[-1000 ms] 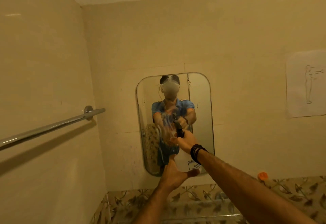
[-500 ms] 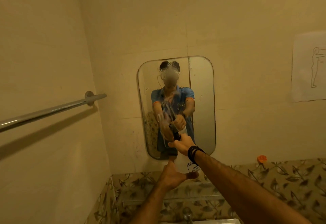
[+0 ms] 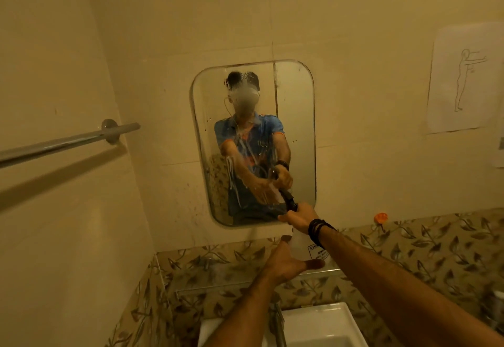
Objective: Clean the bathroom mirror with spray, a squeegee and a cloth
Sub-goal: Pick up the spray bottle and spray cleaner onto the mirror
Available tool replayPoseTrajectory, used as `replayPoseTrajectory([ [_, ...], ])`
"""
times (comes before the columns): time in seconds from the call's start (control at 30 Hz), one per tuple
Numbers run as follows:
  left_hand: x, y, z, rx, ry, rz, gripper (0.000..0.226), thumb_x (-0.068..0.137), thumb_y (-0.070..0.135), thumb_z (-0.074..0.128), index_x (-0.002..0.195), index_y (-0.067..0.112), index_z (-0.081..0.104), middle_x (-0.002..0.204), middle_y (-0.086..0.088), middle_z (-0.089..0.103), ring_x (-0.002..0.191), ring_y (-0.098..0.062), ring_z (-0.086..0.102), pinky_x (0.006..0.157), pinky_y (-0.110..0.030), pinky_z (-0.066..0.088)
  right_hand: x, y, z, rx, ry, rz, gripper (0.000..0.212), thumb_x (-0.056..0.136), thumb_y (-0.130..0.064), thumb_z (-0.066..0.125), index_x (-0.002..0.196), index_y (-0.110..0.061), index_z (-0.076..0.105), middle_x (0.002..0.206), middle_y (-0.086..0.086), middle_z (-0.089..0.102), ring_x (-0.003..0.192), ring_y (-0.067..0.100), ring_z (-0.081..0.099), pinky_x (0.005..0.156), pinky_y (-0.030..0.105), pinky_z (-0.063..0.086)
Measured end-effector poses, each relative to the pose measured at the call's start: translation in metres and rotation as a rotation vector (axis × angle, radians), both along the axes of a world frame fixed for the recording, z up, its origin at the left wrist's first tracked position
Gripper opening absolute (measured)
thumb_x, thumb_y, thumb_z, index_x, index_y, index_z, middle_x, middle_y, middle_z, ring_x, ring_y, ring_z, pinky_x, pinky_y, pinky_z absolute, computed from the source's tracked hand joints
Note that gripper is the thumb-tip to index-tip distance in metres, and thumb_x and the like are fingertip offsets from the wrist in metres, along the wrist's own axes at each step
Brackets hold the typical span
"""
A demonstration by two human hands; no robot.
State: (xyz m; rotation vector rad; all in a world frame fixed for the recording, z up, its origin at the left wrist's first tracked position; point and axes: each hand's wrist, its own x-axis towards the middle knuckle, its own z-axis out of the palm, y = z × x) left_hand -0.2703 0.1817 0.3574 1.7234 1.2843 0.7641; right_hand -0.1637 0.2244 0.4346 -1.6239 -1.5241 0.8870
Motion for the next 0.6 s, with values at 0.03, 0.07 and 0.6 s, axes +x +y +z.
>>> replayPoseTrajectory([
  [0.03, 0.004, 0.0, -0.002, 0.002, -0.009, -0.006, 0.071, 0.059, 0.046, 0.094, 0.112, 0.034, 0.048, 0.102, 0.019, 0.062, 0.091, -0.001, 0.062, 0.076, -0.018, 0.057, 0.006, -0.002, -0.003, 0.009, 0.029, -0.037, 0.016, 0.086, -0.025, 0.071, 0.079, -0.015, 0.059, 0.078, 0.005, 0.061, 0.074, 0.021, 0.057, 0.068, 0.034, 0.048],
  [0.07, 0.007, 0.001, -0.004, 0.009, -0.008, -0.018, 0.072, 0.06, 0.045, 0.094, 0.115, 0.032, 0.05, 0.104, 0.018, 0.062, 0.092, -0.001, 0.062, 0.076, -0.018, 0.057, 0.012, -0.004, -0.005, 0.016, 0.051, -0.071, 0.016, 0.086, -0.024, 0.07, 0.078, -0.016, 0.059, 0.078, 0.005, 0.06, 0.072, 0.021, 0.056, 0.064, 0.032, 0.047],
  [0.6, 0.074, -0.018, -0.053, -0.069, -0.084, -0.135, 0.088, 0.063, 0.034, 0.095, 0.134, 0.023, 0.043, 0.116, 0.011, 0.063, 0.106, -0.008, 0.064, 0.08, -0.019, 0.057, 0.083, -0.035, -0.051, -0.027, -0.025, -0.14, 0.027, 0.089, -0.021, 0.066, 0.068, -0.015, 0.05, 0.06, 0.002, 0.048, 0.055, 0.019, 0.042, 0.055, 0.029, 0.034],
])
